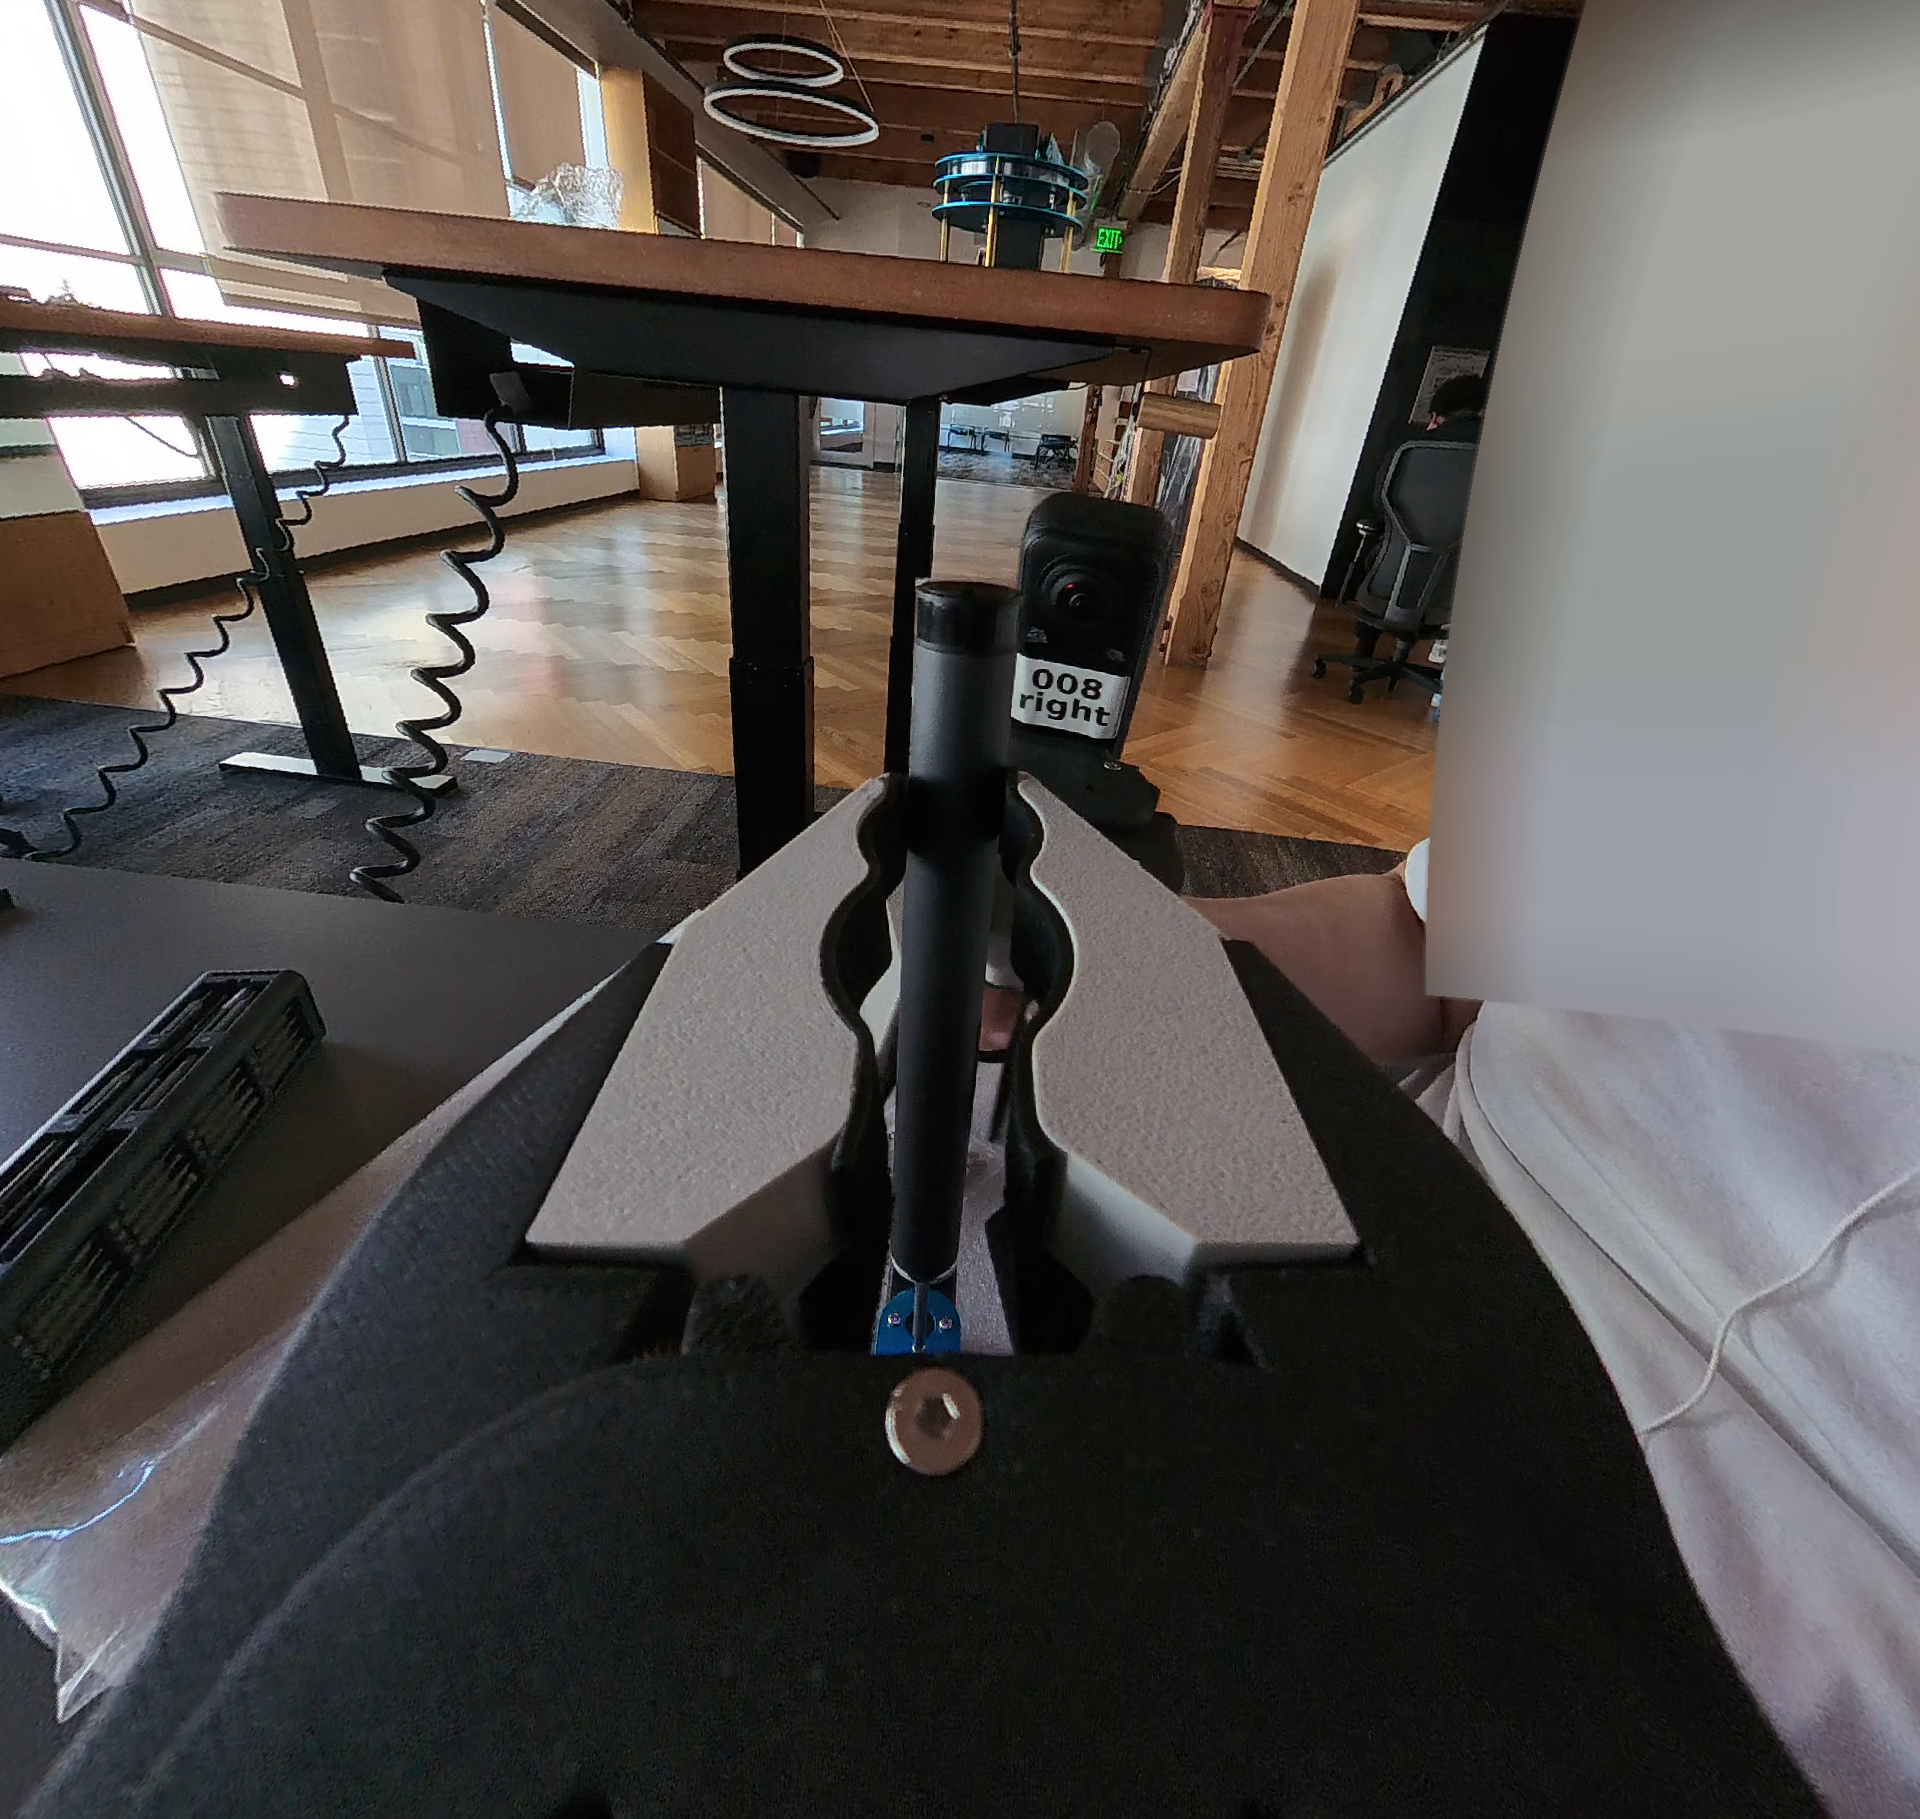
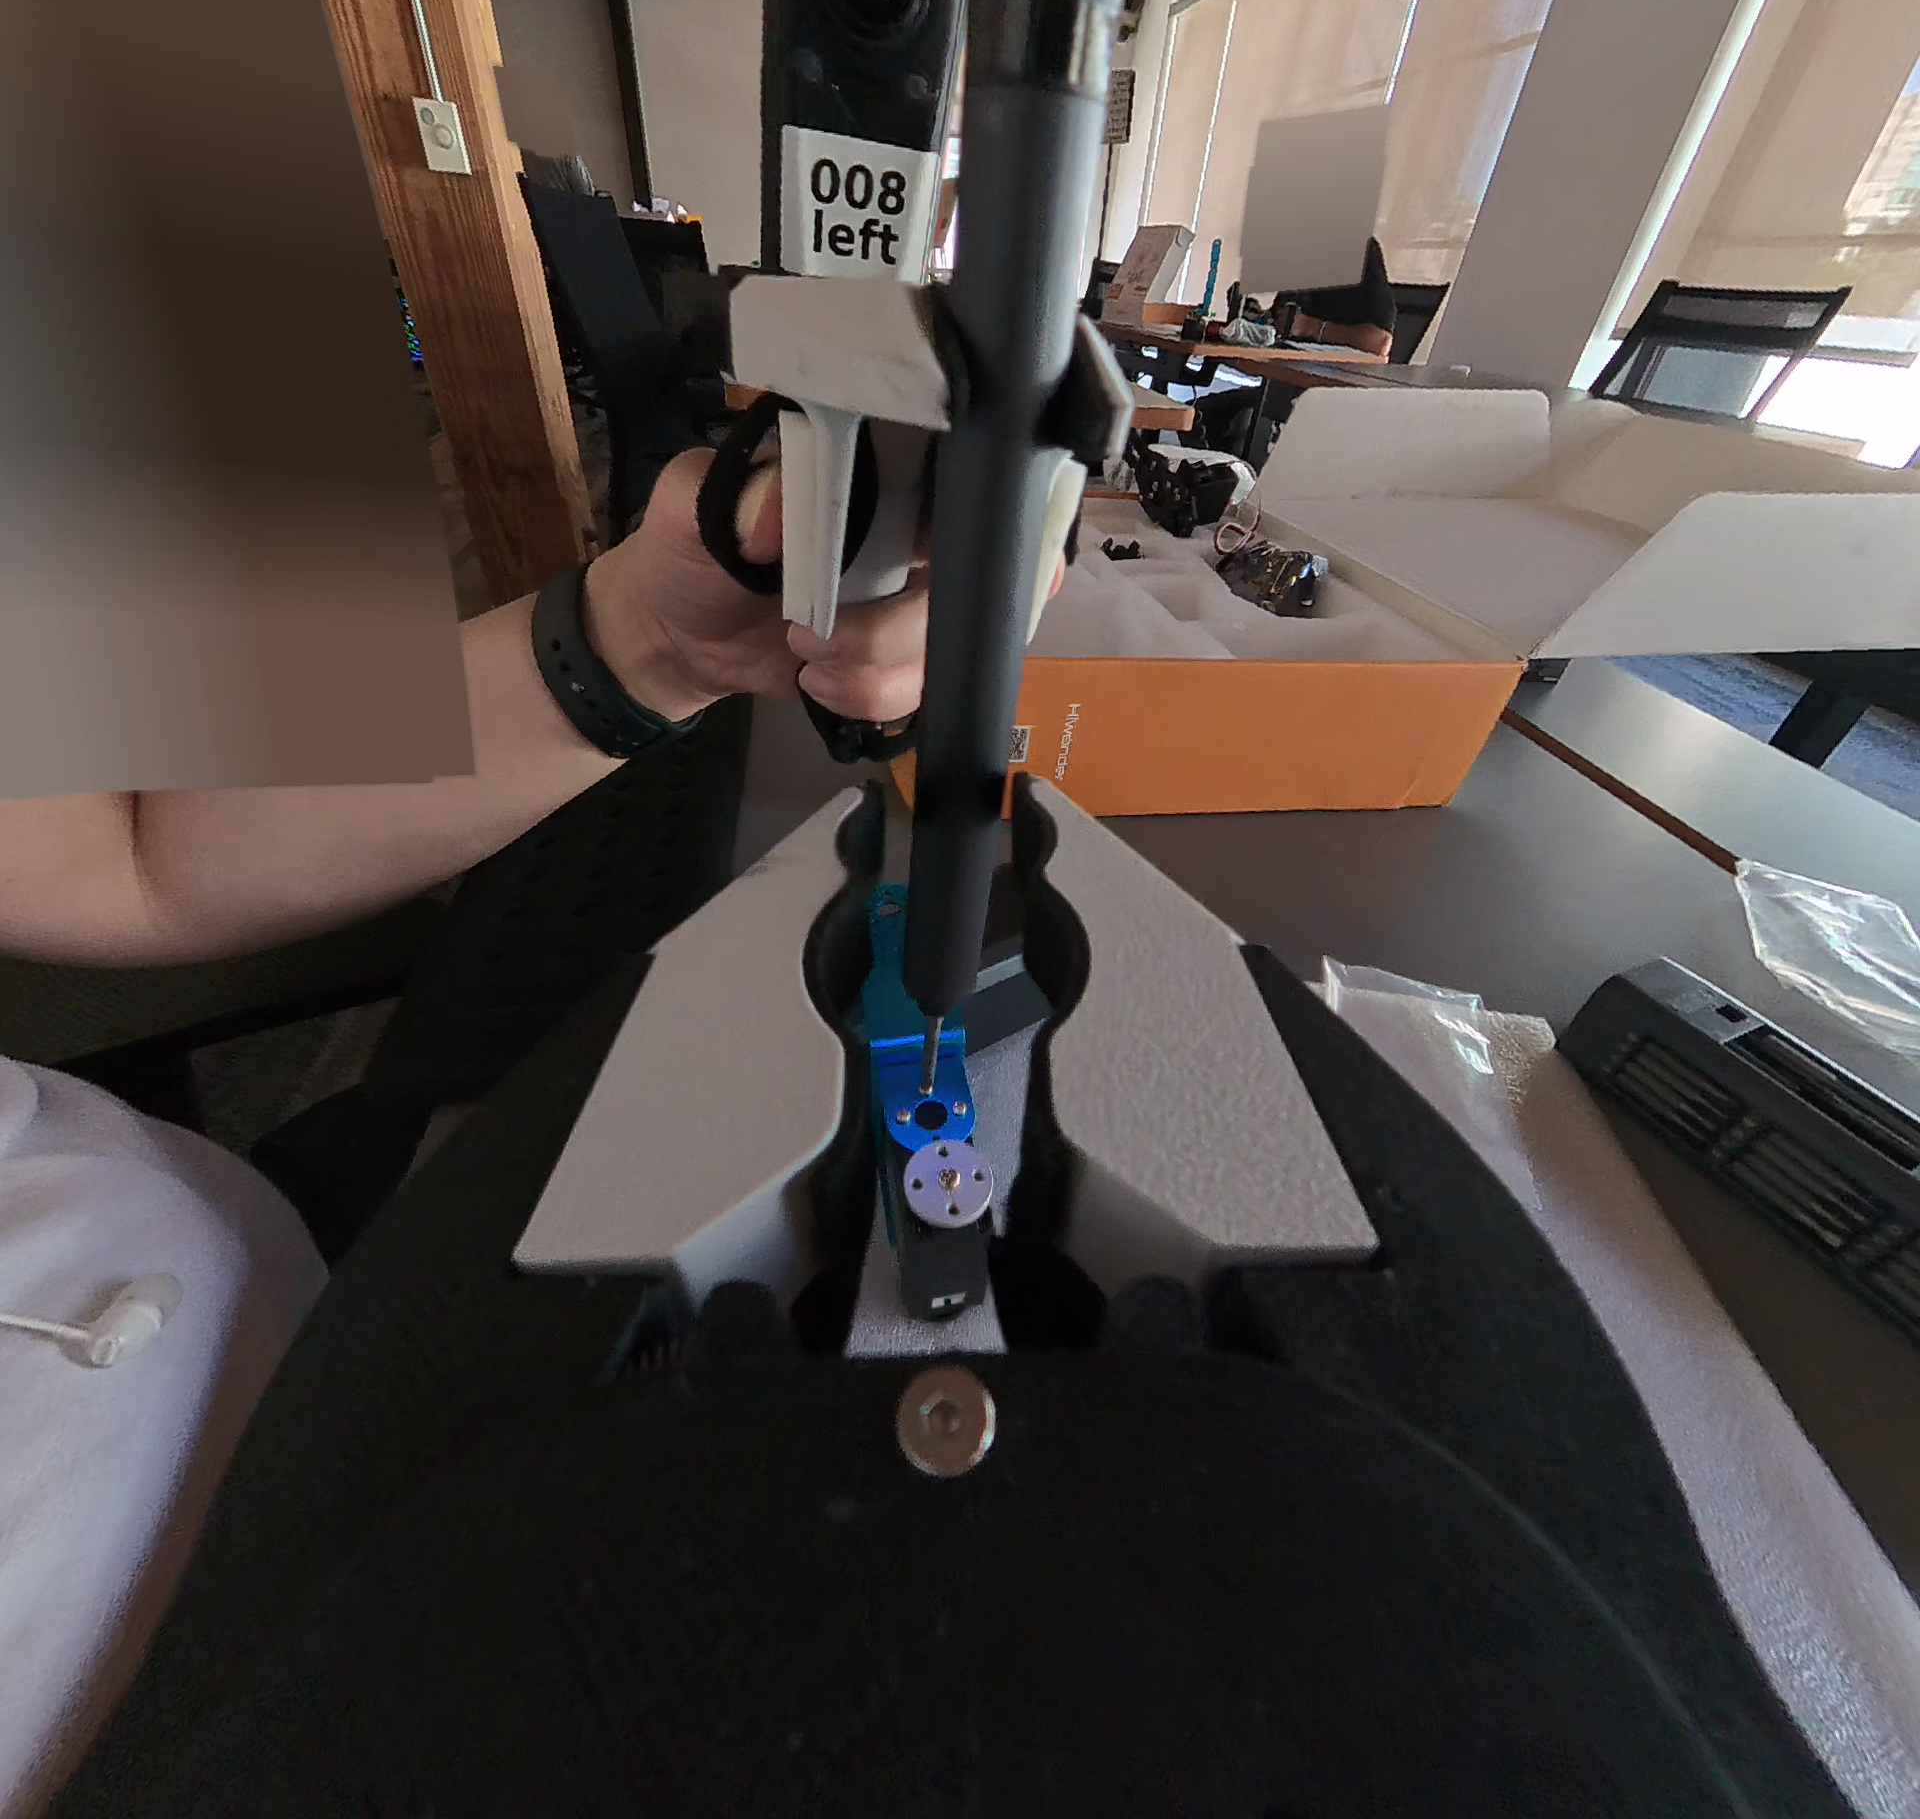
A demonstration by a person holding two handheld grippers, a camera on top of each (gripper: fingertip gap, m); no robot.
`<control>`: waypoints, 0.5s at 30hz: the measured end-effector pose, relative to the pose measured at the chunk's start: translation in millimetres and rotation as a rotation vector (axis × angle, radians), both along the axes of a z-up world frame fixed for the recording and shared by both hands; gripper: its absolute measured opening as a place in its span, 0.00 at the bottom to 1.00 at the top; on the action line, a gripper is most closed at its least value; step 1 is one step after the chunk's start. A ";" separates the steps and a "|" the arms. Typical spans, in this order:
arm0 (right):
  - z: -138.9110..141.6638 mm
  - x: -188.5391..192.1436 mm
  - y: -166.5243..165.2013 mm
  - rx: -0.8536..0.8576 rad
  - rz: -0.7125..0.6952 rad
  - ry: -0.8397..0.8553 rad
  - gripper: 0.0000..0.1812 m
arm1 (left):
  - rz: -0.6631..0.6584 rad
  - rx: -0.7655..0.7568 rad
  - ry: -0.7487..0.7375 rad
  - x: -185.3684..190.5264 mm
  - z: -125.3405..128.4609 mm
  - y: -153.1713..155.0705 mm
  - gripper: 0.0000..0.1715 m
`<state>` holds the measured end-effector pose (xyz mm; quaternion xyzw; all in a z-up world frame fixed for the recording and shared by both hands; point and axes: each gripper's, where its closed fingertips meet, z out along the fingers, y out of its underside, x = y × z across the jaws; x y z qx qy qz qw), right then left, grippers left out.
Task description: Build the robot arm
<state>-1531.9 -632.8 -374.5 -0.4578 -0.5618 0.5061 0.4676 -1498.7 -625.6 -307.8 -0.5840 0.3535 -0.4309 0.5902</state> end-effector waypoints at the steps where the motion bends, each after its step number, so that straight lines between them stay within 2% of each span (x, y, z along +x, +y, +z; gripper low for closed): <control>1: 0.7 -1.8 -0.3 0.008 -0.007 -0.002 0.16 | 0.004 0.000 0.000 0.3 0.0 0.5 0.10; 2: 0.1 -3.9 -0.5 0.018 -0.014 -0.011 0.16 | 0.007 -0.001 -0.001 0.4 0.1 1.1 0.10; 4: -0.6 -6.3 3.7 0.042 -0.050 -0.026 0.10 | 0.015 -0.011 -0.013 -1.0 0.5 3.0 0.10; 8: 0.1 -8.5 5.2 0.020 -0.054 -0.030 0.09 | 0.039 -0.050 -0.037 -6.6 0.3 5.8 0.12; 10: 1.3 -8.5 5.0 0.022 -0.052 -0.023 0.09 | 0.112 -0.089 -0.043 -18.9 -1.3 12.7 0.27; 11: 1.6 -8.5 5.2 0.023 -0.051 -0.021 0.09 | 0.121 -0.098 -0.043 -24.9 -2.6 10.9 0.28; 13: 1.7 -8.5 6.6 0.022 -0.053 -0.016 0.09 | 0.135 -0.121 0.013 -35.4 -15.1 5.7 0.24; 15: 2.3 -8.9 6.5 0.004 -0.044 -0.004 0.09 | 0.150 -0.161 0.127 -40.0 -39.0 1.2 0.22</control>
